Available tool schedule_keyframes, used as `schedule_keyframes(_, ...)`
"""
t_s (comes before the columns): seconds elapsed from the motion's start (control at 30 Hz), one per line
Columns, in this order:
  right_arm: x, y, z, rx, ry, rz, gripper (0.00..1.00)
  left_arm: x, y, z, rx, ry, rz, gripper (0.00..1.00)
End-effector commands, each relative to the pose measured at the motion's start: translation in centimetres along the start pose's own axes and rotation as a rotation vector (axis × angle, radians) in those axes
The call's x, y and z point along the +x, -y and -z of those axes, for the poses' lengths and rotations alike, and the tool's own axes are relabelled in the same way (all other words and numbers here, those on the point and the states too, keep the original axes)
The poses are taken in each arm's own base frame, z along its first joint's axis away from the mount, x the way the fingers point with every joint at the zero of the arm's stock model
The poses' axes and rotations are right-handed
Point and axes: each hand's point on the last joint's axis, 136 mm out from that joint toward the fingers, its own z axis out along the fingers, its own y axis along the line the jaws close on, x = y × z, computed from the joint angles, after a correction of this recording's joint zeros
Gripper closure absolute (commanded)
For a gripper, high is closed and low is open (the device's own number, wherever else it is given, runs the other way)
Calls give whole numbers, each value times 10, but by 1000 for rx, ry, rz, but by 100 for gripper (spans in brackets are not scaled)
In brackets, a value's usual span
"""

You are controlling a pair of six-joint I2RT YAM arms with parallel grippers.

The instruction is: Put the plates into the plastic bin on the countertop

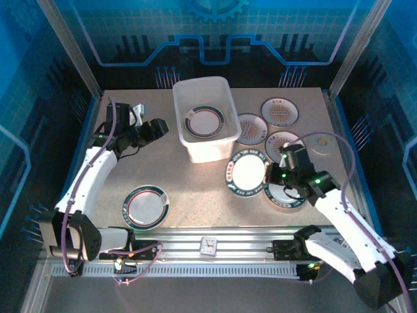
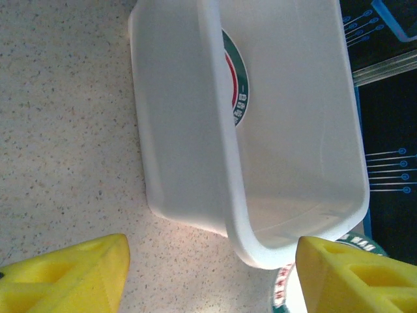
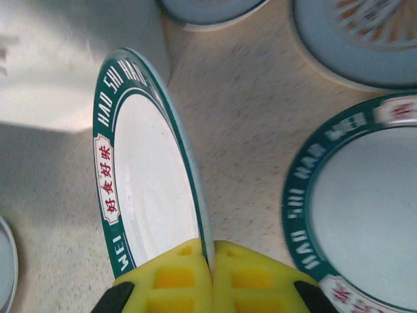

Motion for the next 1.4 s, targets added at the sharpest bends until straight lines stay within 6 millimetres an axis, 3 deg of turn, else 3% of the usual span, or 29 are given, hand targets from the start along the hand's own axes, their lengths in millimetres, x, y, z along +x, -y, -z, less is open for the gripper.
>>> schedule_keyframes(0.0,-31,23,46,128,134,-97,100,-11,9,-4,18,10,-36,31)
schedule_keyframes(0.13,-62,34,85,204,282,-151,100,-19,12,-10,21,4,-44,31)
schedule_keyframes(0.23,-89,25,105,177,402,-187,100,-23,11,-17,22,2,-47,31)
schedule_keyframes(0.4,-142,-25,114,-30,551,-256,100,-29,6,-35,10,-31,-42,31)
schedule_keyframes(0.53,-177,-73,111,-78,634,-233,100,-36,8,-46,33,-29,-54,31)
schedule_keyframes(0.7,-209,-127,81,-128,660,-277,100,-45,8,-56,38,-25,-68,31)
schedule_keyframes(0.83,-223,-164,40,-186,657,-367,100,-52,9,-62,42,-22,-79,31)
schedule_keyframes(0.97,-226,-187,-7,-207,609,-476,100,-62,8,-63,27,-16,-103,31)
schedule_keyframes(1.07,-227,-201,-31,-198,574,-531,100,-72,5,-59,11,-9,-108,31)
schedule_keyframes(1.17,-223,-215,-41,-182,613,-546,100,-82,-2,-51,-5,16,-93,31)
schedule_keyframes(1.37,-201,-212,-71,-112,576,-722,100,-94,-14,-41,-21,45,-65,30)
